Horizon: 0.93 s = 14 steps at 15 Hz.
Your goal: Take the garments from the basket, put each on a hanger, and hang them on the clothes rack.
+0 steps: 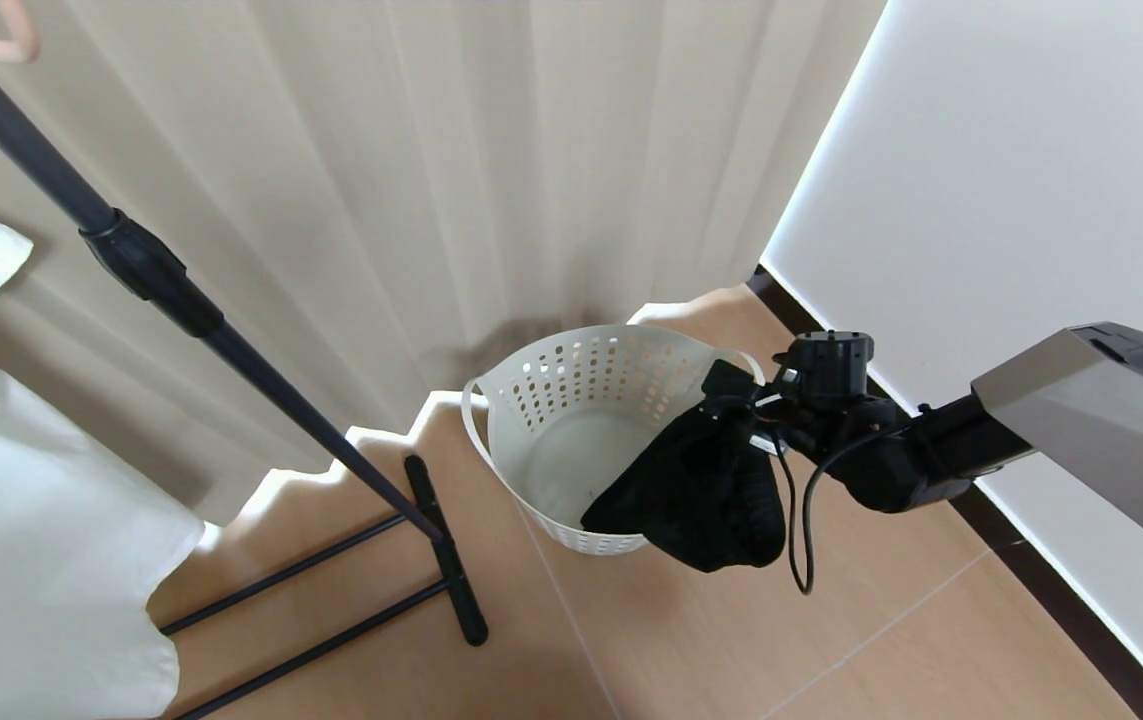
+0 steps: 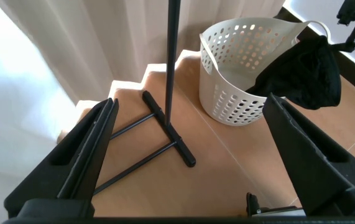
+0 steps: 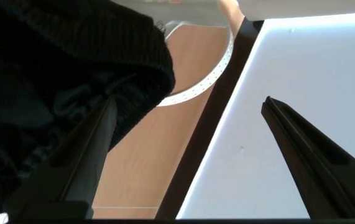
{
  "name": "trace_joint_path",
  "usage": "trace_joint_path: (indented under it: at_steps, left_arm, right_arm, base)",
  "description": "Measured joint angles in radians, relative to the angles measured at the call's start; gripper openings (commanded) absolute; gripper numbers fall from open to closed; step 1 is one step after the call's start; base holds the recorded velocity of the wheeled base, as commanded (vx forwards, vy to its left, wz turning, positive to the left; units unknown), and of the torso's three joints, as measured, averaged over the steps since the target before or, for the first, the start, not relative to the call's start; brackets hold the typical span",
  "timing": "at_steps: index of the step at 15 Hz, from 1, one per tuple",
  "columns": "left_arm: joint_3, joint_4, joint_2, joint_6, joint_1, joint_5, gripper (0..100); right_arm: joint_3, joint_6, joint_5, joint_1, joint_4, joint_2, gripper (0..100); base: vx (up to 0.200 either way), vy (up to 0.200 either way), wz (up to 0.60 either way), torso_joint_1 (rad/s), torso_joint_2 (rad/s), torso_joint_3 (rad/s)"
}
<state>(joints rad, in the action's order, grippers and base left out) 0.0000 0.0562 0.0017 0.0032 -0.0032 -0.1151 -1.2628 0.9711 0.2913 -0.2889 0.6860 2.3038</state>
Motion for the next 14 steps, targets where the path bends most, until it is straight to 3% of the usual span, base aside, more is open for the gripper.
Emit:
trace_joint_path:
  at_steps: [8, 14]
  left_arm:
    - [0.000, 0.000, 0.000, 0.000, 0.000, 0.000, 100]
    - [0.000, 0.000, 0.000, 0.000, 0.000, 0.000, 100]
  right_arm:
    - [-0.122, 0.034, 0.032, -0.001, 0.008, 0.111, 100]
    - [-0.169, 0.128, 0.041, -0.003, 0.114, 0.174, 100]
  base:
    - [0.000, 0.000, 0.00, 0.000, 0.00, 0.000]
    - [0.000, 0.000, 0.00, 0.000, 0.00, 0.000]
